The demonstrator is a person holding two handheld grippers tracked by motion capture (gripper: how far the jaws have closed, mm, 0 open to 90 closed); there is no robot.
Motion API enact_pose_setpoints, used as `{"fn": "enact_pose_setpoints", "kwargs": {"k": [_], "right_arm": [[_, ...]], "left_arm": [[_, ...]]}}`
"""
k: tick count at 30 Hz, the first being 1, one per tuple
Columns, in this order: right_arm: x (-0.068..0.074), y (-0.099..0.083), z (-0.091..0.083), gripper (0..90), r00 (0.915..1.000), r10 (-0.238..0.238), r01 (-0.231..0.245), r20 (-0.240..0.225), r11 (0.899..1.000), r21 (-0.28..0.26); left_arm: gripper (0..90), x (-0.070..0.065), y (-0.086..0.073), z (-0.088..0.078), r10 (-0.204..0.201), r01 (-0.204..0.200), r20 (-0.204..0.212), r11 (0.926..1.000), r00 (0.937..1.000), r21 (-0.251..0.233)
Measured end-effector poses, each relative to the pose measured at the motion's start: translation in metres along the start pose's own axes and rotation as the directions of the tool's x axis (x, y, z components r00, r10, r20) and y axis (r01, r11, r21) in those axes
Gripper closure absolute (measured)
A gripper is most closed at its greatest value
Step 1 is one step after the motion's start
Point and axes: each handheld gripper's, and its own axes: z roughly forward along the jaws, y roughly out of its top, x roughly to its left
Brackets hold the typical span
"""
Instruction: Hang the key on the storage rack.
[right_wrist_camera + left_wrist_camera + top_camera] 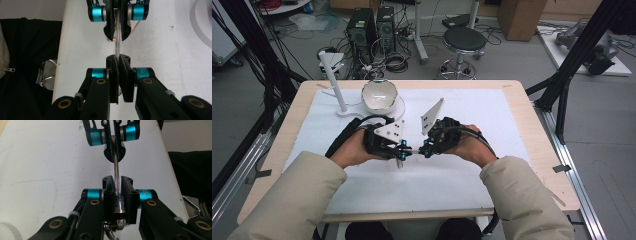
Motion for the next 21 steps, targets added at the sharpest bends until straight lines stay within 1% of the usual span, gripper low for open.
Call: {"fn": "enact_pose_setpoints", "kwargs": {"k": [2, 5, 6, 7, 8, 9, 10, 11, 12, 13, 14, 15, 16, 17, 18, 19, 20, 21], "right_arm": [[0.000, 0.000, -0.001, 86.8, 1.0000, 0.007, -0.007, -0.004, 1.000, -0.002], [0.000, -0.001, -0.001, 86.3, 1.0000, 0.000, 0.000, -0.002, 1.000, -0.007], [-0.001, -0.001, -0.002, 85.5, 1.0000, -0.005, 0.005, 0.003, 1.000, -0.012], [0.000, -0.001, -0.002, 82.8, 1.0000, 0.006, -0.006, 0.005, 1.000, -0.018], [-0.001, -0.002, -0.003, 78.1, 0.9999, 0.004, -0.004, 0.010, 1.000, -0.031], [-0.001, -0.004, -0.003, 71.6, 0.9999, 0.005, -0.005, 0.011, 0.998, -0.055], [-0.002, -0.005, -0.005, 58.1, 0.9999, 0.015, -0.015, 0.002, 0.996, -0.083], [-0.002, -0.006, -0.006, 43.3, 0.9992, 0.036, -0.033, 0.019, 0.993, -0.111], [-0.003, -0.007, -0.006, 29.6, 0.9968, 0.061, -0.053, 0.052, 0.990, -0.134], [-0.004, -0.008, -0.008, 19.1, 0.9931, 0.082, -0.068, 0.084, 0.986, -0.151], [-0.005, -0.009, -0.009, 11.3, 0.9886, 0.104, -0.085, 0.109, 0.981, -0.172], [-0.005, -0.011, -0.011, 8.0, 0.9845, 0.122, -0.096, 0.126, 0.976, -0.198], [-0.006, -0.014, -0.013, 3.6, 0.9815, 0.140, -0.108, 0.131, 0.968, -0.226], [-0.006, -0.016, -0.015, 0.5, 0.9768, 0.160, -0.123, 0.142, 0.962, -0.243], [-0.008, -0.019, -0.017, 0.5, 0.9721, 0.166, -0.120, 0.165, 0.959, -0.258], [-0.008, -0.022, -0.018, 0.5, 0.9696, 0.182, -0.135, 0.164, 0.956, -0.261], [-0.007, -0.030, -0.021, 0.5, 0.9654, 0.206, -0.153, 0.160, 0.944, -0.292], [-0.007, -0.030, -0.021, 0.5, 0.9654, 0.206, -0.153, 0.160, 0.944, -0.292]], "left_arm": [[81.2, 0.000, 0.000, 0.000, -0.002, 0.002, 0.003, 1.0000, 1.0000, -0.003], [81.3, 0.001, 0.000, 0.000, -0.002, 0.002, 0.002, 1.0000, 1.0000, 0.000], [81.3, 0.001, 0.000, -0.001, -0.002, 0.002, -0.006, 1.0000, 1.0000, 0.001], [81.3, 0.000, 0.000, -0.001, -0.009, 0.009, -0.007, 1.0000, 0.9999, 0.000], [81.4, 0.001, 0.000, -0.002, -0.005, 0.005, -0.014, 1.0000, 0.9999, -0.001], [81.4, 0.001, -0.001, -0.003, -0.014, 0.014, -0.018, 0.9999, 0.9997, -0.007], [81.4, 0.002, -0.002, -0.004, -0.017, 0.017, -0.017, 0.9998, 0.9997, -0.012], [81.4, 0.001, -0.003, -0.004, -0.028, 0.028, -0.023, 0.9994, 0.9993, -0.020], [81.4, 0.002, -0.004, -0.005, -0.037, 0.036, -0.026, 0.9991, 0.9990, -0.023], [81.4, 0.002, -0.005, -0.005, -0.054, 0.053, -0.032, 0.9983, 0.9980, -0.026], [81.4, 0.003, -0.007, -0.006, -0.062, 0.062, -0.038, 0.9978, 0.9973, -0.024], [81.4, 0.004, -0.008, -0.008, -0.072, 0.071, -0.048, 0.9972, 0.9963, -0.024], [81.4, 0.005, -0.010, -0.010, -0.087, 0.086, -0.057, 0.9959, 0.9945, -0.028], [81.4, 0.005, -0.012, -0.011, -0.100, 0.098, -0.073, 0.9945, 0.9923, -0.036], [81.4, 0.006, -0.013, -0.013, -0.122, 0.119, -0.083, 0.9920, 0.9890, -0.043], [81.4, 0.008, -0.015, -0.016, -0.131, 0.128, -0.091, 0.9909, 0.9872, -0.044], [81.4, 0.008, -0.016, -0.019, -0.143, 0.138, -0.103, 0.9892, 0.9844, -0.050], [81.4, 0.009, -0.018, -0.021, -0.152, 0.146, -0.115, 0.9874, 0.9816, -0.062]]}}
